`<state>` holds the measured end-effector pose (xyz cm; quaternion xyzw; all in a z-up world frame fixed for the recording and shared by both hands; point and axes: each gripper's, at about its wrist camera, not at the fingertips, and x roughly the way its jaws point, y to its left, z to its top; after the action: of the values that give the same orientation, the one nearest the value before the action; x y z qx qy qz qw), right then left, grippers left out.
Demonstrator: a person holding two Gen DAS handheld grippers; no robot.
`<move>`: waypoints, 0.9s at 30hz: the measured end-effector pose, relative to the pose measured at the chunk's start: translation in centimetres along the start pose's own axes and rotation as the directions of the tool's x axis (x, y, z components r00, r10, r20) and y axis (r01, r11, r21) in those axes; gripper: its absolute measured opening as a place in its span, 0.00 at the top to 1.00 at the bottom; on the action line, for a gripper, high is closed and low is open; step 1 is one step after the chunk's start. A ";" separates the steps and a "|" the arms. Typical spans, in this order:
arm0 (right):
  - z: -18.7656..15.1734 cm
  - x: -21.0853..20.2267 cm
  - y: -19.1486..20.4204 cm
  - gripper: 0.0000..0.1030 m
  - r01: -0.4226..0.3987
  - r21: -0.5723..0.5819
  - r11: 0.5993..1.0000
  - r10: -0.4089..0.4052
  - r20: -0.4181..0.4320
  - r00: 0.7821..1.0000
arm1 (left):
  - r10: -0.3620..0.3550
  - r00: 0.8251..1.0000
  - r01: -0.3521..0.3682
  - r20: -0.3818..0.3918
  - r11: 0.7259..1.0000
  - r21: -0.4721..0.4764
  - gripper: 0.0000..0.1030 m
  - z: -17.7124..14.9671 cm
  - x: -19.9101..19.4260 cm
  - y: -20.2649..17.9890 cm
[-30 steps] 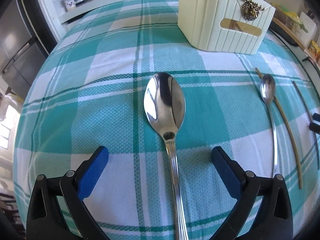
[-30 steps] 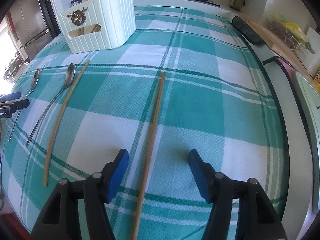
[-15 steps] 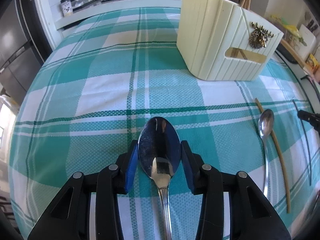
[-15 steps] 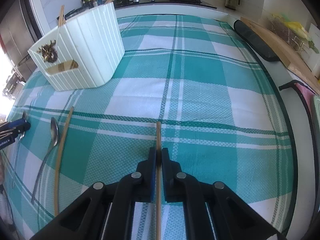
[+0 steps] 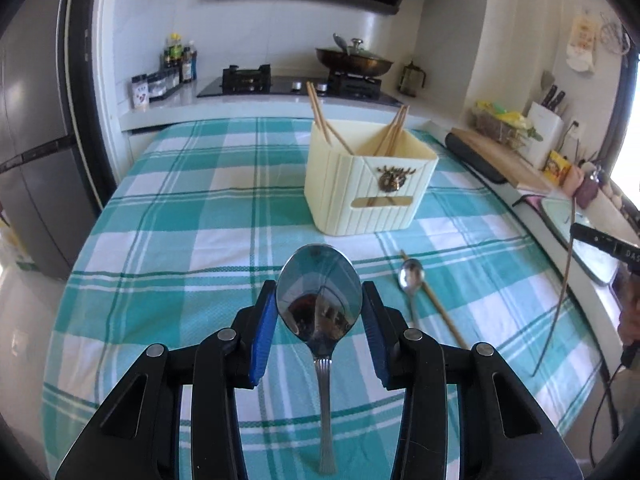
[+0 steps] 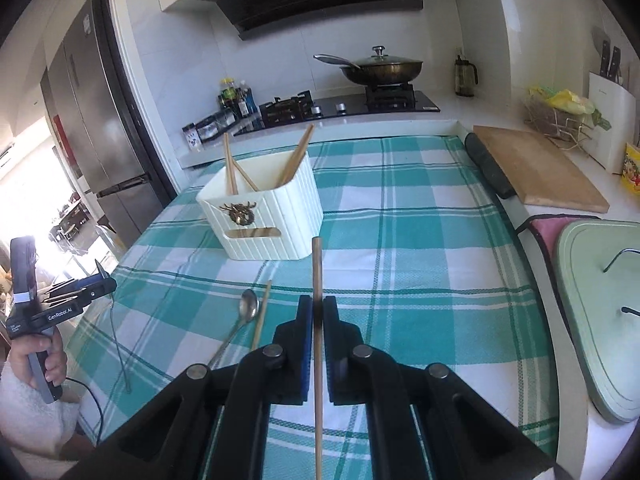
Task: Organize utensils
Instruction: 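Carry the chopstick and spoon to the cream holder and drop them in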
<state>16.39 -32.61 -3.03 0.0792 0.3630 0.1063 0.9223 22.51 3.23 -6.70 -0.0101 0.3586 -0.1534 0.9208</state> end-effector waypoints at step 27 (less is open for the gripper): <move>6.0 -3.9 3.9 0.95 -0.003 -0.092 0.996 0.021 0.195 0.981 | -0.088 0.992 0.088 0.087 0.996 -0.002 0.60 5.7 -4.3 -0.1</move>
<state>17.14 -30.21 4.75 0.0489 0.2649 0.1200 0.9555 23.31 3.83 0.38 -0.0354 0.3179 -0.1921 0.9278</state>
